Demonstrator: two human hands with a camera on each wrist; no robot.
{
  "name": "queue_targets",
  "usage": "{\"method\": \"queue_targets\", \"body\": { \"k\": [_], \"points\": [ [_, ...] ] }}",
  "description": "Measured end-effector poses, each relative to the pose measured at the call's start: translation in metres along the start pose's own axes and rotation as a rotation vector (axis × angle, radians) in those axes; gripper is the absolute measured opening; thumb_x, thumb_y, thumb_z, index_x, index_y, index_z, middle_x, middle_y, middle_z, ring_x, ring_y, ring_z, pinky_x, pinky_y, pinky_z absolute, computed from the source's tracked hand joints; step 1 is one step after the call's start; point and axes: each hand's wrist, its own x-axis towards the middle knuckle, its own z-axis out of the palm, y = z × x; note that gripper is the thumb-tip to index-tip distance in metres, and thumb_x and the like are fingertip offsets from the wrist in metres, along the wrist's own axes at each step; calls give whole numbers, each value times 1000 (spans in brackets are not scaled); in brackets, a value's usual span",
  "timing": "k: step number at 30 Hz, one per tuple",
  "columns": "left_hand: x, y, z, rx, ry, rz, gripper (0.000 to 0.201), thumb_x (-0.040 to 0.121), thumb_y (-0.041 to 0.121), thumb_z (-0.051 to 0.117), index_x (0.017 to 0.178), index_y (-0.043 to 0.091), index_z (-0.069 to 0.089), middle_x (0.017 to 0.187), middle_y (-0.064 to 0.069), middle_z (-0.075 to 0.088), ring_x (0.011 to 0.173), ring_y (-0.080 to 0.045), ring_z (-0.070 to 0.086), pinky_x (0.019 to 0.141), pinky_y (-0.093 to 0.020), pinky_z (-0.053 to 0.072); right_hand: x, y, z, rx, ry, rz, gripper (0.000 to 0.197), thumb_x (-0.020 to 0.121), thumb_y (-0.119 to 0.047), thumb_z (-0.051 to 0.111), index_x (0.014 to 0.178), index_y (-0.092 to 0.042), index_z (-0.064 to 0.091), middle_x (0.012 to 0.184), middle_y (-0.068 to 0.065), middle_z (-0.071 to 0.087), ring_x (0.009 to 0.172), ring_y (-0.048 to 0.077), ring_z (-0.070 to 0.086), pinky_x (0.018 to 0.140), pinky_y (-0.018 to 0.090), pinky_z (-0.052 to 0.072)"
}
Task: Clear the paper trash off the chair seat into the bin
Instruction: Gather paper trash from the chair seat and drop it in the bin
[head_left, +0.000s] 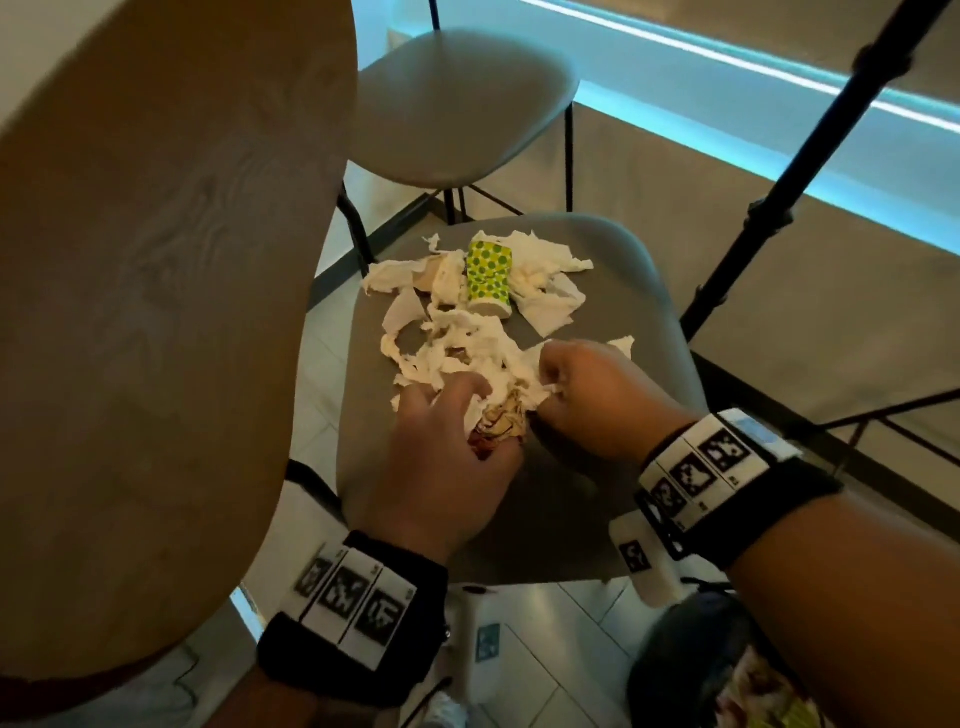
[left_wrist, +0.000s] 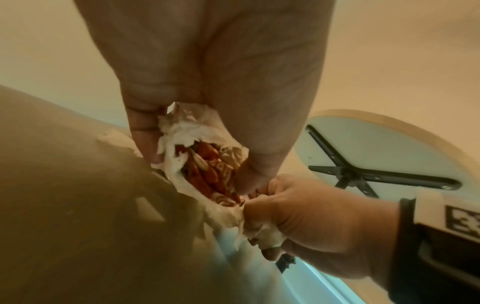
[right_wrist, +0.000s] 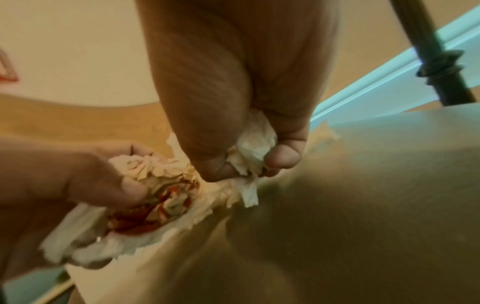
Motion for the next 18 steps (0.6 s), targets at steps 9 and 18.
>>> {"method": "queue_targets", "body": {
  "k": [9, 18],
  "points": [
    [-54, 12, -15, -294, -45, 235, 48, 82, 43, 73, 119, 50, 45, 123, 15, 33, 105, 23, 43, 66, 4, 45, -73, 16, -27, 398, 225, 134, 12, 94, -20, 59, 93, -27, 69, 79, -11, 64, 67, 3, 59, 58, 17, 40],
    [-70, 5, 7, -276, -41, 227, 42, 85, 29, 77, 116, 43, 53, 121, 9, 40, 96, 20, 52, 66, 5, 42, -98, 56, 12, 662, 265, 370, 20, 95, -20, 53, 82, -17, 67, 85, 12, 65, 76, 21, 60, 70, 37, 51]
  ]
}}
